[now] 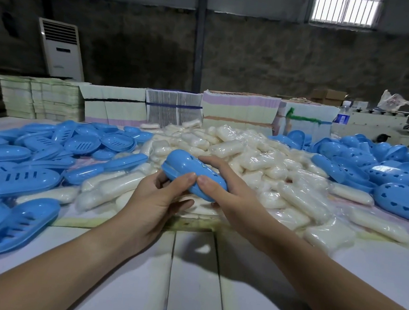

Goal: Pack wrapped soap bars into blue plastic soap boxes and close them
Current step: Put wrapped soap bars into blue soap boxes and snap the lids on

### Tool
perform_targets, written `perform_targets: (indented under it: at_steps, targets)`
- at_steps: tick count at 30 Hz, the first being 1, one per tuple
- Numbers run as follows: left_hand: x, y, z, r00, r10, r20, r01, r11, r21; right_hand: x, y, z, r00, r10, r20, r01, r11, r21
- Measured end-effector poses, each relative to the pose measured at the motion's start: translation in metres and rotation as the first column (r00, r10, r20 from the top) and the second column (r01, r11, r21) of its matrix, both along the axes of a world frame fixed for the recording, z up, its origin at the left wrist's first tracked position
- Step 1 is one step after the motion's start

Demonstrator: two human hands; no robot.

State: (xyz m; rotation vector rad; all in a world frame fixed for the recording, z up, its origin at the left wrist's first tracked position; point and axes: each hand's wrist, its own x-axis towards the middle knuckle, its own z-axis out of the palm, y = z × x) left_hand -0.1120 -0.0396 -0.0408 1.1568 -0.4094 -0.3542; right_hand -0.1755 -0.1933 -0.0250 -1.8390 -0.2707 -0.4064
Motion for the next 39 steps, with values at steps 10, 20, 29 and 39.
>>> perform_targets:
  at_steps: [10, 20, 29, 39]
  targets:
    - [-0.007, -0.003, 0.003, 0.997, -0.062, -0.046, 0.058, 0.995, -0.082, 0.000, 0.000, -0.002, 0.999, 0.039, 0.029, -0.037, 0.997, -0.071]
    - [-0.006, -0.001, 0.008, 0.986, -0.139, -0.092, 0.126, 0.983, -0.134, -0.002, -0.006, 0.001, 0.872, -0.303, 0.384, 0.450, 0.803, -0.390]
    - [0.009, 0.012, 0.005, 0.823, 0.066, 0.564, -0.202, 0.962, 0.182, -0.009, -0.022, 0.013, 0.980, -0.132, 0.147, 0.167, 0.953, -0.255]
    - [0.007, 0.015, 0.003, 0.651, 0.035, 0.758, -0.284, 0.937, 0.200, -0.013, -0.030, 0.015, 0.994, 0.101, -0.029, -0.105, 0.962, -0.252]
